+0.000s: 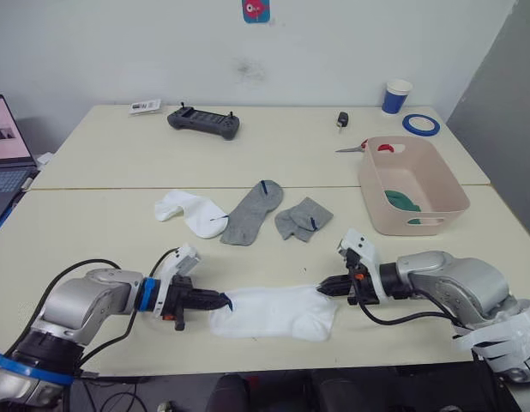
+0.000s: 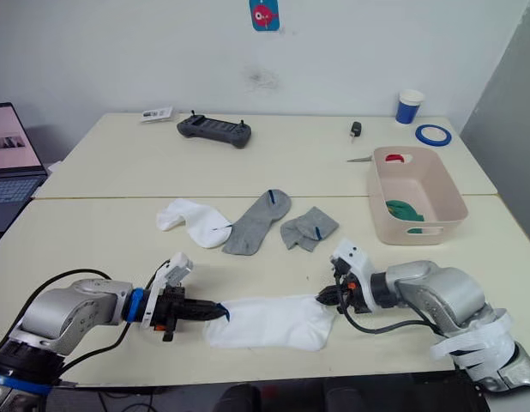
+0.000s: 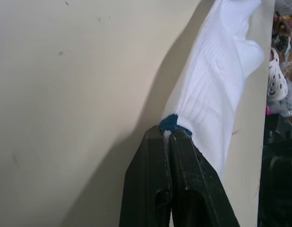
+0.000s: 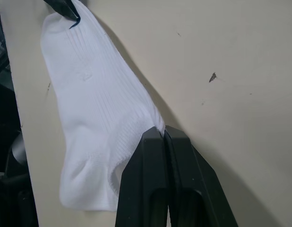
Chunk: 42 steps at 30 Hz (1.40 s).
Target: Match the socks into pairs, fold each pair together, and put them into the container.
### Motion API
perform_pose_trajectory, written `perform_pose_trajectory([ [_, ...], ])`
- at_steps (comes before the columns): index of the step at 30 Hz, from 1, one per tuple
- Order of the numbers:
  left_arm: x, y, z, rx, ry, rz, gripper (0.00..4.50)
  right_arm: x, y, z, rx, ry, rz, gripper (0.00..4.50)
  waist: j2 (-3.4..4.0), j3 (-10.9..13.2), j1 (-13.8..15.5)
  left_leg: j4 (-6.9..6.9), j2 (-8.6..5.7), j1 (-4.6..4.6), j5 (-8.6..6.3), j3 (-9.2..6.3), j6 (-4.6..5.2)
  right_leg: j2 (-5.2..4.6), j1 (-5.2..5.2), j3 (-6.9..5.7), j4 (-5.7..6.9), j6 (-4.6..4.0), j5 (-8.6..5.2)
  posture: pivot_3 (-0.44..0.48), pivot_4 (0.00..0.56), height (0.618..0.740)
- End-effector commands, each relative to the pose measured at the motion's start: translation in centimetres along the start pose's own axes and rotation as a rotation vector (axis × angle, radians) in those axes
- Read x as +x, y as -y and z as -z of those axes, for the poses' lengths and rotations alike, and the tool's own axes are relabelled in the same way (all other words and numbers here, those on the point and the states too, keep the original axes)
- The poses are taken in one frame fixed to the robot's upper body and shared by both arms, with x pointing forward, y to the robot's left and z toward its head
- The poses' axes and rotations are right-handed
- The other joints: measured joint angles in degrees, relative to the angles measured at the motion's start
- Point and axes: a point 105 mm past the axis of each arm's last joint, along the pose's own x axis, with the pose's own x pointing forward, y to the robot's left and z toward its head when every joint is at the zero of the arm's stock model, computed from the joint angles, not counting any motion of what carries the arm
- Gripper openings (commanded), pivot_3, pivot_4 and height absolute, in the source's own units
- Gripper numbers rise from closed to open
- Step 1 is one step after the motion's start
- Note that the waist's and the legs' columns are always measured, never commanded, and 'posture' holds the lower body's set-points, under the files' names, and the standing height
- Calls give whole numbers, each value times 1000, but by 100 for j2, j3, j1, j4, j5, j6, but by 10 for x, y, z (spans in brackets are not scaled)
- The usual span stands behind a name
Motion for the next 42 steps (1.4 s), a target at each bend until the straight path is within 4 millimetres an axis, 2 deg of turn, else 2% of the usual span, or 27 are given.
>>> perform_pose_trajectory([
  [1,1,-13,14,-1,-71,-77,0,-2,3,-5,-62,2,5,18,2,-1,1,0,0,1,0,-1,0,0,2,0,2,0,0,0,150,740],
  [8,-2,7,23,23,-148,27,0,-4,-12,3,-77,-36,-94,18,4,-3,-13,3,0,12,0,0,0,0,12,2,5,-1,3,0,150,740],
  [13,-9,13,31,20,-195,50,0,-2,-13,3,-76,-30,-91,18,4,-3,-51,2,2,11,-6,-7,11,8,9,5,2,-6,-8,0,150,740],
  [23,-6,8,27,23,-141,0,0,3,-11,-2,-82,-10,-66,18,5,-3,-56,1,3,11,-17,-12,30,13,8,5,2,-10,-13,0,150,740],
  [25,-4,5,24,65,-125,-27,0,3,-10,-5,-95,6,-54,473,10,-5,-47,1,2,12,-17,-13,30,13,9,5,3,-10,-13,0,150,740],
  [27,-2,3,21,104,-105,-48,432,1,-9,-8,-100,18,-44,985,13,-7,-21,5,1,12,-17,-12,30,12,10,6,3,-9,-11,0,150,740],
  [28,-2,3,19,103,-88,-51,637,0,-9,-9,-102,21,-40,1310,18,-10,6,10,2,12,-17,-13,29,12,13,4,4,-7,-9,0,150,740],
  [29,-4,3,18,97,-68,-67,1050,-1,-8,-10,-103,27,-35,1855,19,-10,13,23,2,11,-17,-15,29,12,19,2,5,-6,-8,0,150,740],
  [30,-7,3,18,88,-53,-80,1189,-3,-8,-11,-104,32,-31,2017,20,-10,15,27,2,11,-17,-16,29,11,21,1,6,-6,-8,0,150,740],
  [31,-10,2,20,77,-43,-95,1457,-5,-8,-12,-108,37,-29,2375,20,-10,15,32,2,10,-17,-16,29,11,23,3,6,-4,-6,0,150,740],
  [37,-31,-3,43,1,26,-241,2951,-21,-3,-21,-173,158,25,4330,35,-22,-12,41,2,19,-17,-13,29,11,29,14,7,-14,-5,0,150,740],
  [38,-35,-3,45,-10,40,-261,3206,-25,-2,-23,-175,178,33,4500,36,-22,-25,38,2,22,-17,-11,29,11,30,17,9,-14,-5,0,150,740],
  [40,-44,-2,44,-17,79,-303,3695,-31,-1,-30,-193,224,46,4500,37,-22,-56,36,4,27,-17,-13,29,15,29,19,13,-12,-3,0,150,740],
  [42,-56,-5,36,23,140,-364,4233,-37,-3,-37,-244,256,61,4500,38,-22,-87,33,4,31,-17,-13,29,16,28,21,18,-12,-3,0,150,740],
])
